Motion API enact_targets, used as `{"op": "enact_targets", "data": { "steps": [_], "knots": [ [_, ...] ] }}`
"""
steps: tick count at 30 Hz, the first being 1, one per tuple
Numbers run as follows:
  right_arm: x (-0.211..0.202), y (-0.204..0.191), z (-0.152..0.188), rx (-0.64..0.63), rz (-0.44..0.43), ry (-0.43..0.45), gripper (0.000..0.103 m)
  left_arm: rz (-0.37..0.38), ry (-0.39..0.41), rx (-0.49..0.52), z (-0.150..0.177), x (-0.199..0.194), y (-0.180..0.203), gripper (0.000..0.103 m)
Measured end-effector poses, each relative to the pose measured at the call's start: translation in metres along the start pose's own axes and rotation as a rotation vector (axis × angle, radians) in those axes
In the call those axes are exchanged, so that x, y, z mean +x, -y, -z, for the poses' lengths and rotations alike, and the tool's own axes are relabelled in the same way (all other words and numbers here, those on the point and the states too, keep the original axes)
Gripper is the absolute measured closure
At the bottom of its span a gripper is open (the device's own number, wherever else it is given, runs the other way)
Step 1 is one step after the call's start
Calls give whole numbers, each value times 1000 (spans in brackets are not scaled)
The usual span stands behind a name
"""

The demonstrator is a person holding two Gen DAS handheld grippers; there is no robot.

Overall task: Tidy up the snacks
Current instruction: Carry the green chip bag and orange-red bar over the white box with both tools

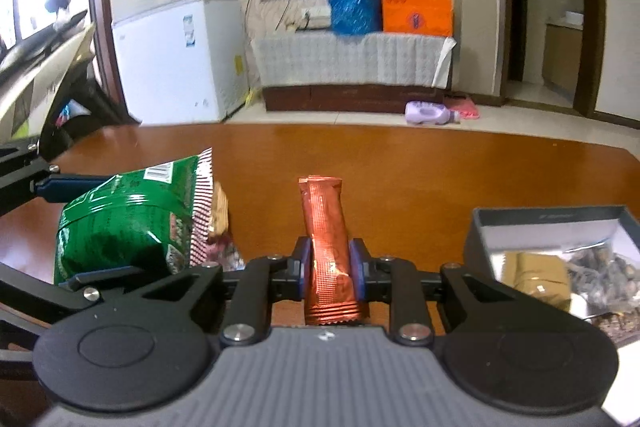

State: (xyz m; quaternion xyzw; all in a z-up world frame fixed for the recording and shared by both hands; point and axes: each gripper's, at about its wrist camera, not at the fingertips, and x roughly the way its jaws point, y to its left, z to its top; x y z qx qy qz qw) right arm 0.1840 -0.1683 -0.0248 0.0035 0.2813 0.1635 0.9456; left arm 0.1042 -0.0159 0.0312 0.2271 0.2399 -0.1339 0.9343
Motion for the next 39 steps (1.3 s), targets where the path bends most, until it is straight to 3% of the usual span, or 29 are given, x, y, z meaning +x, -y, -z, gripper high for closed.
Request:
{"op": "enact_targets", "data": {
  "steps": [17,27,34,39],
  "knots": [
    [-92,20,1,75,85,142,81,-1,56,41,-19,-19,47,36],
    [-169,62,0,73,215,232,81,9,162,13,-47,-24,90,36],
    [-197,112,4,92,302,205,81,38,224,13,-60,-13,130,36],
    [-198,148,18,96,333,145,81,10,305,43,-64,-10,163,35]
  ]
}}
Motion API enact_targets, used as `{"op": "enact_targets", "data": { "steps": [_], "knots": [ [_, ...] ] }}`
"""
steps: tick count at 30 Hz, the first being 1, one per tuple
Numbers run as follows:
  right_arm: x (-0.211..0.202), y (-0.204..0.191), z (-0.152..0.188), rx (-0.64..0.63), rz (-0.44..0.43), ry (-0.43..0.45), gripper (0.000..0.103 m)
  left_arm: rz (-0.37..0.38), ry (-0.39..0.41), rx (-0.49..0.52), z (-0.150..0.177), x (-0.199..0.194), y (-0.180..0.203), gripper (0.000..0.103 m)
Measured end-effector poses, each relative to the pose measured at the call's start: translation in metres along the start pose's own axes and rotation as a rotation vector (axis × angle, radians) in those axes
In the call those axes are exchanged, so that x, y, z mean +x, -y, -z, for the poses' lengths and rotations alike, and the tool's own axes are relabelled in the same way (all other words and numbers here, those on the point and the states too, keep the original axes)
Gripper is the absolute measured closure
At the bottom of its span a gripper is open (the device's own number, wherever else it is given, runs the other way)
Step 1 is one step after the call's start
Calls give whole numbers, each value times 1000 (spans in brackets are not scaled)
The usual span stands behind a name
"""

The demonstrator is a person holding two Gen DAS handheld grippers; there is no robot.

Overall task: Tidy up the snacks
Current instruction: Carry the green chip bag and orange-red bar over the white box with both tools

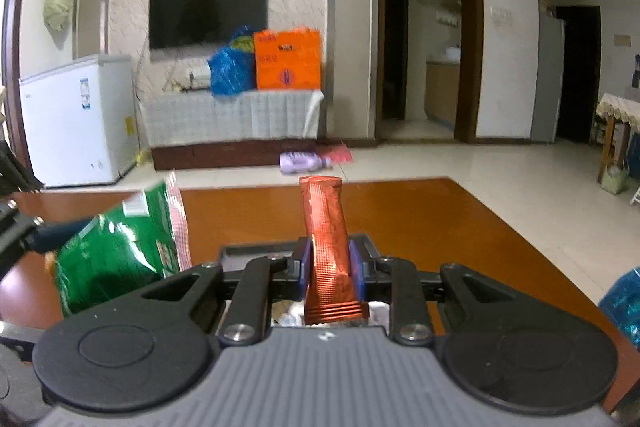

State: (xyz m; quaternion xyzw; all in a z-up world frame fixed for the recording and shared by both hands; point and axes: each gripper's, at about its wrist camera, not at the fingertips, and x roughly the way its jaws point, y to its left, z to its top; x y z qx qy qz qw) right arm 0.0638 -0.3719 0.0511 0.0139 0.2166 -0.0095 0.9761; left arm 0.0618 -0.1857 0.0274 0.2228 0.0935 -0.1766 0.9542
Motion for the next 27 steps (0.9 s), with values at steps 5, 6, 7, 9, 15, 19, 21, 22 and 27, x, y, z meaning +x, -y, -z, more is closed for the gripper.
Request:
{"op": "enact_targets", "data": {
  "steps": [5,6,7,9,15,19,21,22,27],
  "knots": [
    [18,29,8,22,29,-43,81,5,36,73,4,10,34,35],
    [22,32,10,27,32,-51,81,5,45,85,4,11,38,35],
    [26,36,12,35,35,-56,81,7,53,97,4,14,42,35],
    [32,44,17,56,35,-74,81,20,67,94,2,20,47,35],
    [55,55,23,104,45,-100,81,77,62,92,2,47,44,35],
    [65,61,28,131,34,-103,81,100,57,80,4,59,28,35],
    [72,61,26,132,24,-108,81,107,48,77,9,63,26,35],
    [74,59,27,126,19,-107,81,101,46,85,10,67,28,35],
    [90,47,24,93,6,-133,81,96,49,115,13,77,35,34]
  ]
}}
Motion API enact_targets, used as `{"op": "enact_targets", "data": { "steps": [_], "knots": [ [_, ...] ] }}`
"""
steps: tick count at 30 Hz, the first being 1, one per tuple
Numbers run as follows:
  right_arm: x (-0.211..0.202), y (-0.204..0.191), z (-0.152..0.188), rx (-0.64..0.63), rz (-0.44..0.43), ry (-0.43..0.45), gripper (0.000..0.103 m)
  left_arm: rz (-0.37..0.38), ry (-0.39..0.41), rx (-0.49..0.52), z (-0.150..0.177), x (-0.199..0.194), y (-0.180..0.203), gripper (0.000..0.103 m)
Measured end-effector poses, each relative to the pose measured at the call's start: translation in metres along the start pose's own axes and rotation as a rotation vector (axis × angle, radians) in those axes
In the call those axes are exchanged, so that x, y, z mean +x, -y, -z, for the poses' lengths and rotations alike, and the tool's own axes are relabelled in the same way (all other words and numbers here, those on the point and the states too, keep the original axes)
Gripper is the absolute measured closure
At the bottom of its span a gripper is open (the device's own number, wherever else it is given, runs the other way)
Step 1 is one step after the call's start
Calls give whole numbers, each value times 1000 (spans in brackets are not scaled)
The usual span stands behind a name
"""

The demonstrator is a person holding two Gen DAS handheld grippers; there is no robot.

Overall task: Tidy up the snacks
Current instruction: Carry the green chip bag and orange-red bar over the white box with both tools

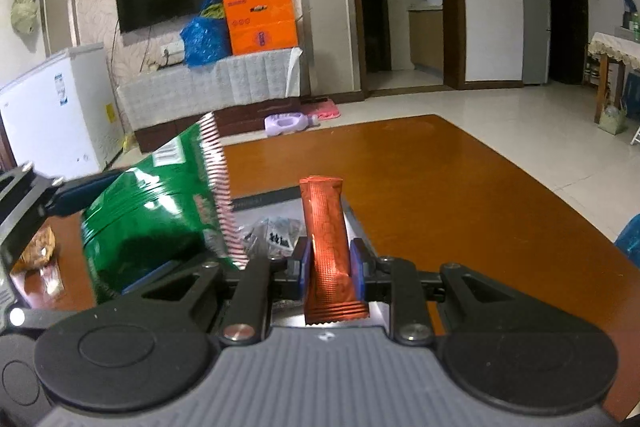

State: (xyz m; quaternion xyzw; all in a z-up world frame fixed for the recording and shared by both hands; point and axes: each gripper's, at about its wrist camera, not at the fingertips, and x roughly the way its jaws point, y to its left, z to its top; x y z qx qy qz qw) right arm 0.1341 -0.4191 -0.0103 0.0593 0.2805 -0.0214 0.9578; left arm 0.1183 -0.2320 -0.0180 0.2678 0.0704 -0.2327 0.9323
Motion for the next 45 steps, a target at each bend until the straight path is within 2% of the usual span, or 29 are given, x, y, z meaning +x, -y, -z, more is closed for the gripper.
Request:
{"op": "enact_targets", "data": {
  "steps": [5,21,25,30,35,45],
  "knots": [
    [6,-8,4,-37,6,-32,81,7,-9,21,3,9,5,33],
    [25,-19,-3,-45,13,-68,81,37,-48,-31,6,15,-4,29],
    [26,-19,-4,-36,13,-67,81,30,-38,-24,5,14,-3,17],
    [29,-20,-3,-47,14,-70,81,30,-36,-17,4,13,0,14],
    [30,-19,-2,-49,16,-73,81,19,-23,-16,3,11,1,4],
    [33,-21,-1,-33,1,-73,80,8,-18,-38,4,4,-10,0]
  ]
}}
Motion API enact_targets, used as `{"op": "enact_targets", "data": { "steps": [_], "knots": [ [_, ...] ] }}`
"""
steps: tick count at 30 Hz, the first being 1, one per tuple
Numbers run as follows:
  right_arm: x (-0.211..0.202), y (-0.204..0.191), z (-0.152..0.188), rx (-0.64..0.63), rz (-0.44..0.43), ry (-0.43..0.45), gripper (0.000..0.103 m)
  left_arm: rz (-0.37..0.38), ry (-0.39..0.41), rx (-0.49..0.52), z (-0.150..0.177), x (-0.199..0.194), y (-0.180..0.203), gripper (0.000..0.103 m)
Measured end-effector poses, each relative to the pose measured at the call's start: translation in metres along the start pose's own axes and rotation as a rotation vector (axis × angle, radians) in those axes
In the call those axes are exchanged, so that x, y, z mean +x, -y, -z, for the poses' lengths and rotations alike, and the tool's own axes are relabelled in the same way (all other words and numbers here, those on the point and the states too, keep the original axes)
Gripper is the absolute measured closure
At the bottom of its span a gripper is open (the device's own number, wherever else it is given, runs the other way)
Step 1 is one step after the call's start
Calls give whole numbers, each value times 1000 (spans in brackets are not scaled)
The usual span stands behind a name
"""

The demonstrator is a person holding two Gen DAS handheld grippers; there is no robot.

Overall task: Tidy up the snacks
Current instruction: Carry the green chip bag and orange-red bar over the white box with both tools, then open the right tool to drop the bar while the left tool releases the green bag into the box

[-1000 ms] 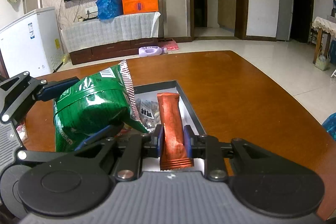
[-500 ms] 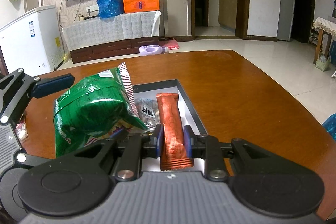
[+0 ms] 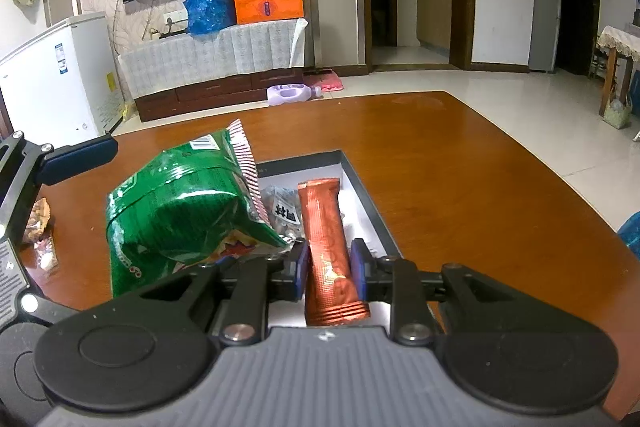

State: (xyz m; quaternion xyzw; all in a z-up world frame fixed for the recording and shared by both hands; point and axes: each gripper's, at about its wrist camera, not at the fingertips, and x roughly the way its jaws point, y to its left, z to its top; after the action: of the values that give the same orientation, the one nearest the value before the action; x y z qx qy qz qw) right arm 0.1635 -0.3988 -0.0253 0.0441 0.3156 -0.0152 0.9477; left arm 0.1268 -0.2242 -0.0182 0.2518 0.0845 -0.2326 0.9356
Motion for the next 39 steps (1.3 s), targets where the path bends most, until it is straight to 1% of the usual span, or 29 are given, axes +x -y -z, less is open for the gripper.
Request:
{"op": "enact_targets", "data": {
  "steps": [6,9,13,15,19,24,27,32,39],
  "knots": [
    [-4,-1,-2,12,-9,4,72,-2,-6,-24,0,-3,-5,0],
    [-6,-3,-2,7,1,7,67,-6,-7,-24,1,-6,-6,0],
    [-11,-4,-2,21,14,14,67,-4,-14,-30,1,-7,-9,0],
    [-13,-1,-3,34,23,23,66,2,-31,-36,2,-6,-10,0],
    [-19,4,-3,66,54,49,66,40,-70,-68,5,-5,-12,0],
    [-24,17,-4,147,80,76,66,64,-74,-85,4,-6,-12,0],
    [-25,22,-4,175,87,84,66,82,-76,-86,2,-5,-10,0],
    [-27,23,-4,187,87,89,66,97,-74,-88,1,-5,-3,0],
    [-31,20,-5,193,90,97,66,150,-63,-148,-7,-3,-2,0]
  ]
}}
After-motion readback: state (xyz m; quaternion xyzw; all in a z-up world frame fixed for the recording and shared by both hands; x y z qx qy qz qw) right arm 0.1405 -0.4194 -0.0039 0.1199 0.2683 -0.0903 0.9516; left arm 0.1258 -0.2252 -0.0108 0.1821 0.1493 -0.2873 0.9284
